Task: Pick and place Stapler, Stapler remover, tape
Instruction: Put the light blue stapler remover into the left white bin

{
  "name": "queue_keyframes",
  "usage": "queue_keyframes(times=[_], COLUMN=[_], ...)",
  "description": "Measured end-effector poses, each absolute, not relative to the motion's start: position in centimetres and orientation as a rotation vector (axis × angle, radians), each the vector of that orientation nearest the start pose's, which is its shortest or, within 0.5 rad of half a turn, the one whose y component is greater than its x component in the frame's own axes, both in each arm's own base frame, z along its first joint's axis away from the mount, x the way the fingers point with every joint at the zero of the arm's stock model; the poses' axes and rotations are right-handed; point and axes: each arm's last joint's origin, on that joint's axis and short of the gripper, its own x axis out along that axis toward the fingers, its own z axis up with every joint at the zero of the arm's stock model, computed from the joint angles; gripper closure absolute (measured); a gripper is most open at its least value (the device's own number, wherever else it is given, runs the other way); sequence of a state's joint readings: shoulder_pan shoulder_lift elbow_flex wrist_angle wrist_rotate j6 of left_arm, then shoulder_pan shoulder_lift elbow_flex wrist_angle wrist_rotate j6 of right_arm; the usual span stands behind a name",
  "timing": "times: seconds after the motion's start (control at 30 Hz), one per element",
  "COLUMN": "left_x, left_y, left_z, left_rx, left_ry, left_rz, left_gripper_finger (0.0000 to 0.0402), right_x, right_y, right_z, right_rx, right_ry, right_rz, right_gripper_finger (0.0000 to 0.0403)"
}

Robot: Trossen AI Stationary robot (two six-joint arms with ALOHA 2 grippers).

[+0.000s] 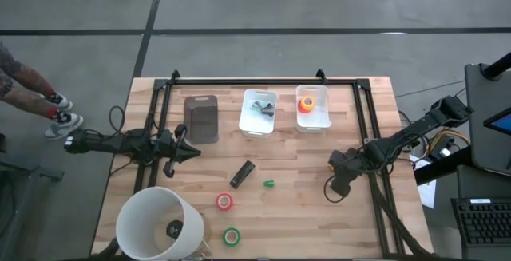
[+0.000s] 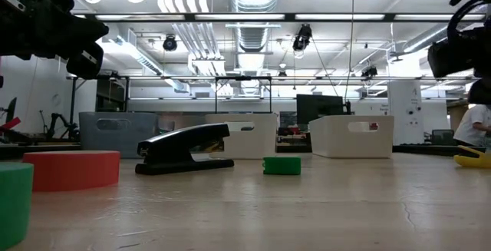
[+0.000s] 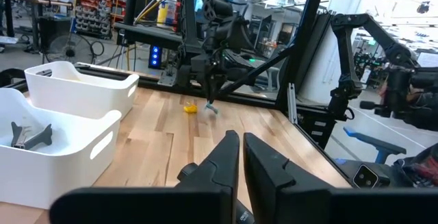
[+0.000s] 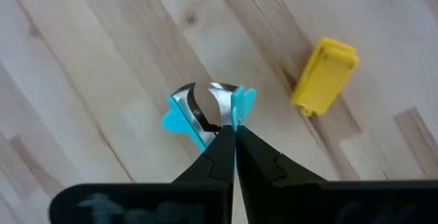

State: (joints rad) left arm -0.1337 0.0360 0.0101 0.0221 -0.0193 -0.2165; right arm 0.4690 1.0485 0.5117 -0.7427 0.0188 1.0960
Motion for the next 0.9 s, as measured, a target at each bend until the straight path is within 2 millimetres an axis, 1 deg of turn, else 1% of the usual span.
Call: queue_keyframes(times=[0.2, 0.37, 0.5, 0.7, 0.8, 0.9], left_x=[9.9, 9.9, 9.9, 9.9, 9.9, 9.9], left_y=[-1.3, -1.3, -1.3, -1.3, -1.3, -1.3], left_z=[16.6, 16.6, 16.6, 16.6, 16.6, 16.6], left_rx=[-0.216, -0.216, -0.216, -0.216, -0.216, -0.216], left_ry=[0.016, 0.016, 0.016, 0.016, 0.016, 0.016], left_rz=[-0.114, -0.114, -0.114, -0.114, -0.114, -0.114], left_gripper_finger=[0.0377, 0.0377, 0.0378, 0.0377, 0.0378, 0.0377], right_x=[14.9, 15.8, 16.6, 18.3, 19.4, 20.3], right_y=[7.4, 7.7, 7.3, 6.0, 4.7, 3.0], right_z=[17.4, 17.9, 18.2, 19.0, 19.6, 20.2], right_rx=[0.599, 0.596, 0.571, 0.53, 0.516, 0.511], right_ry=[1.209, 1.118, 1.034, 0.876, 0.784, 0.695], right_rz=[-0.272, -0.192, -0.178, -0.145, -0.144, -0.142], right_gripper_finger=[0.0395, 0.0395, 0.0395, 0.0395, 0.0395, 0.0395])
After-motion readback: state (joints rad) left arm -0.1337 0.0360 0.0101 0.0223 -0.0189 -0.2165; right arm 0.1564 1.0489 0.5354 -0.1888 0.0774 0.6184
